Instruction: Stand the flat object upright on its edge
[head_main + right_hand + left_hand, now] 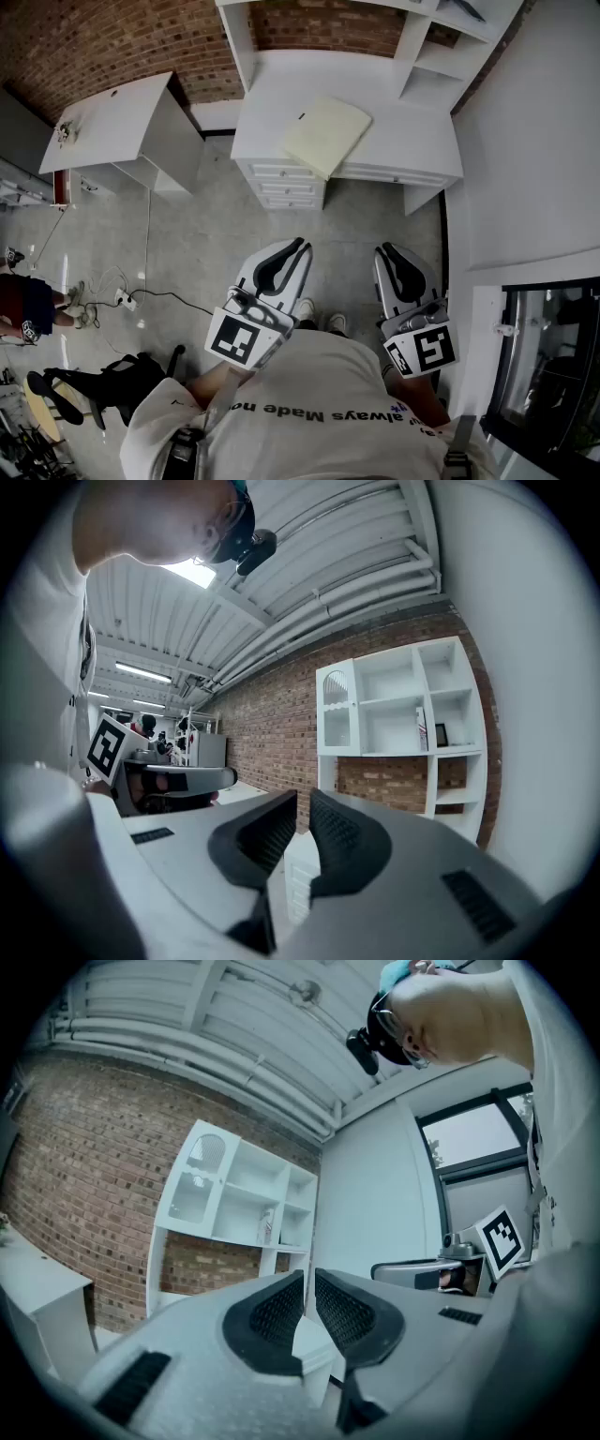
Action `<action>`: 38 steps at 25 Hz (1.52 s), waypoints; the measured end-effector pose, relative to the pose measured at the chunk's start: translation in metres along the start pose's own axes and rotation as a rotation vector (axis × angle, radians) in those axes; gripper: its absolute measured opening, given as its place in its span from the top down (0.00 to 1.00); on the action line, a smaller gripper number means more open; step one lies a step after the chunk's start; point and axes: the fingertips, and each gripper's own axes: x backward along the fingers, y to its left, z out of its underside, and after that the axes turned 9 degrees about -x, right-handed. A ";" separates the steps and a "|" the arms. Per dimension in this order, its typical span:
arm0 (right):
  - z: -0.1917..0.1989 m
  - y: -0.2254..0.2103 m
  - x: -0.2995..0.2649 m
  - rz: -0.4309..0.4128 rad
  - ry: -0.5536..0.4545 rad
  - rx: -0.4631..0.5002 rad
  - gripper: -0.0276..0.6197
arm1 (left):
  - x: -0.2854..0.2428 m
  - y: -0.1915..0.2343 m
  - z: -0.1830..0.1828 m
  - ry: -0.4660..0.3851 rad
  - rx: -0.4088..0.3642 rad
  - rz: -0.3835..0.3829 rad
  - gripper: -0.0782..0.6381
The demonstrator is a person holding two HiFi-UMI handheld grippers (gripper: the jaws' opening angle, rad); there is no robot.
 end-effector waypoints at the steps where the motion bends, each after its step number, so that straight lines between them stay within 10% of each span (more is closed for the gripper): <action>1: 0.000 0.002 -0.003 0.001 0.001 0.001 0.89 | 0.001 0.003 -0.001 -0.002 0.006 0.001 0.83; 21: 0.011 0.000 -0.050 -0.019 -0.001 -0.004 0.89 | -0.010 0.045 0.031 0.035 0.055 -0.016 0.83; 38: -0.021 -0.165 -0.097 -0.011 -0.034 -0.023 0.89 | -0.182 0.051 0.029 0.039 0.033 -0.020 0.83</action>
